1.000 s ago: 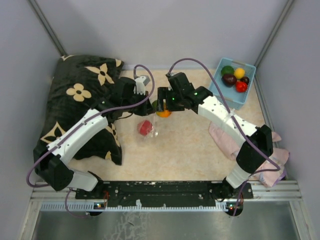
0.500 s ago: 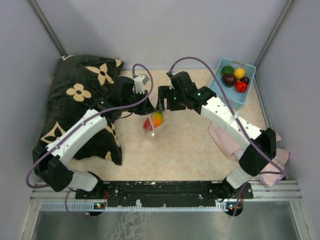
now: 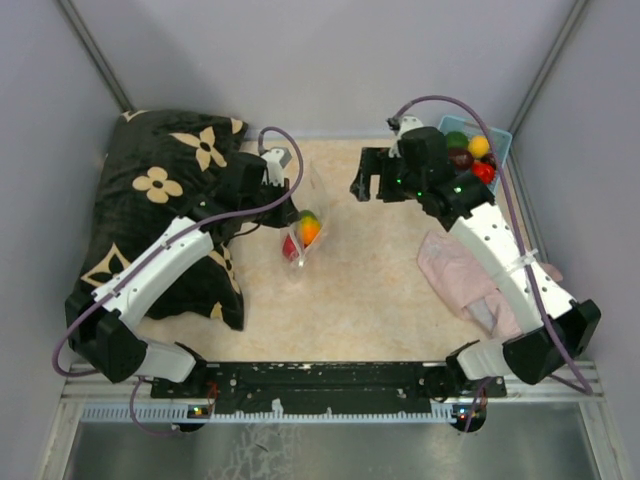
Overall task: Place the food in the zip-top bag and seal the zipper
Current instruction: Pick up the fake fruit from the bin, then place the fake fruit in the zipper food storage bag.
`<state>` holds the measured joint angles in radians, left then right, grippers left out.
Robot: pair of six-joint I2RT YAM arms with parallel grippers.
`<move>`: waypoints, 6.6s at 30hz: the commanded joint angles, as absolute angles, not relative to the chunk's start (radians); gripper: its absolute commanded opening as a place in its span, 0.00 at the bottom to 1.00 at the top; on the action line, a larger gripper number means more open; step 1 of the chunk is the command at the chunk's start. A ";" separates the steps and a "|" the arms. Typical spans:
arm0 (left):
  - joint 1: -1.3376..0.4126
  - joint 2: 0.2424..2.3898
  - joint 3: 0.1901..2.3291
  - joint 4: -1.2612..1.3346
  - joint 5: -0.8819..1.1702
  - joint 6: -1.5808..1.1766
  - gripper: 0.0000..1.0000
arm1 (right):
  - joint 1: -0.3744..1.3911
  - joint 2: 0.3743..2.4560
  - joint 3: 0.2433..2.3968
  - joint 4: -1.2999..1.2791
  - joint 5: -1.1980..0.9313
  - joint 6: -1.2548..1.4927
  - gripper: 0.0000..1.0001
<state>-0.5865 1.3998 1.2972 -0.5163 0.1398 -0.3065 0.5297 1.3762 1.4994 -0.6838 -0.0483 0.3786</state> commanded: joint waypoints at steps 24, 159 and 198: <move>-0.556 1.436 1.340 -0.545 0.092 -0.261 0.00 | -0.101 1.878 1.690 -0.399 -0.067 -0.009 0.93; -0.502 1.385 1.382 -0.600 0.132 -0.214 0.00 | 0.536 1.196 1.232 -0.268 -0.351 0.409 0.44; -0.502 1.371 1.371 -0.578 0.254 -0.237 0.00 | 0.690 1.530 1.353 -0.176 -0.234 0.496 0.61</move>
<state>-0.5076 1.4002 1.3754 -0.6186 0.2153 -0.2310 0.6788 1.5265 1.3109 -0.2096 -0.2596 0.5163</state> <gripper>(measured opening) 0.008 0.771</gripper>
